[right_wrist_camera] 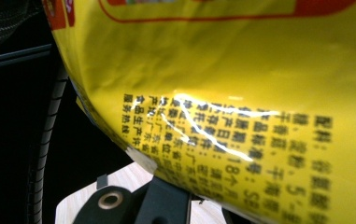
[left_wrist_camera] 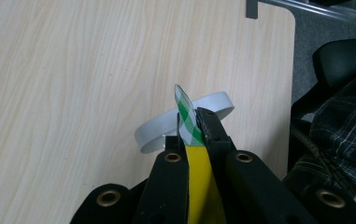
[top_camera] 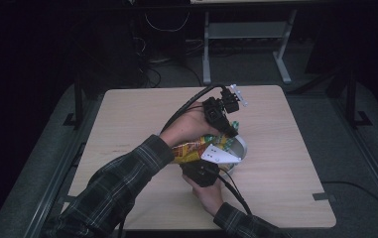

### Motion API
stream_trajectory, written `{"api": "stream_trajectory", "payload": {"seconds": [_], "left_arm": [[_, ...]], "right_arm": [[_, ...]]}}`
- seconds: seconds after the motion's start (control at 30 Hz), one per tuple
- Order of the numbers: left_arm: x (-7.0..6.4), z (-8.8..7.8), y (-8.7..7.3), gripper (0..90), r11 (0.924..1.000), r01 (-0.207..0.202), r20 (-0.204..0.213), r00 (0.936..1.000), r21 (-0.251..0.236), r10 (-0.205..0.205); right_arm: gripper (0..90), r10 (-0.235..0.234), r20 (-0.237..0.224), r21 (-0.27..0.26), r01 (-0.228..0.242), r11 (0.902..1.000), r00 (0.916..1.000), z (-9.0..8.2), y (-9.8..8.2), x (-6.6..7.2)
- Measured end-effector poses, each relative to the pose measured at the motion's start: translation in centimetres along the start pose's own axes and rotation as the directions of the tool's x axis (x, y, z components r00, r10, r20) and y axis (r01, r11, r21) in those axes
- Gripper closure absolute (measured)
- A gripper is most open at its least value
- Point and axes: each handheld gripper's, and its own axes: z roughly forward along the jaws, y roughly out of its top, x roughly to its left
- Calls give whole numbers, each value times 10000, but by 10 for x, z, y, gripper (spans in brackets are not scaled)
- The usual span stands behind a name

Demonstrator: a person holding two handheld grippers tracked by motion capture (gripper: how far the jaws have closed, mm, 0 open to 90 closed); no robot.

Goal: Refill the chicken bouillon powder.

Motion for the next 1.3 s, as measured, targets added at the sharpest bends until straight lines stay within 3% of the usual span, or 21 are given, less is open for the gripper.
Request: {"api": "stream_trajectory", "payload": {"seconds": [0.47,0.87,1.03,1.17,1.3], "left_arm": [[1,-6,-10,894,9990,89,211,9997,-434,-80],[0,-31,-34,896,9869,216,727,9973,-1600,-100],[2,-43,-50,897,9750,280,922,9957,-2203,-77],[0,-54,-66,897,9576,462,1149,9933,-2843,-138],[-3,-66,-83,898,9421,354,1174,9931,-3334,42]], "right_arm": [[899,-28,-6,252,28,9997,10000,2,-5,1],[898,-44,127,498,38,9988,9999,5,-10,-1],[899,-61,133,724,51,9974,9999,7,-14,-1],[898,13,250,894,-35,9960,9997,8,-17,-1],[898,-26,380,1015,-12,9948,9993,9,-19,-3]]}}
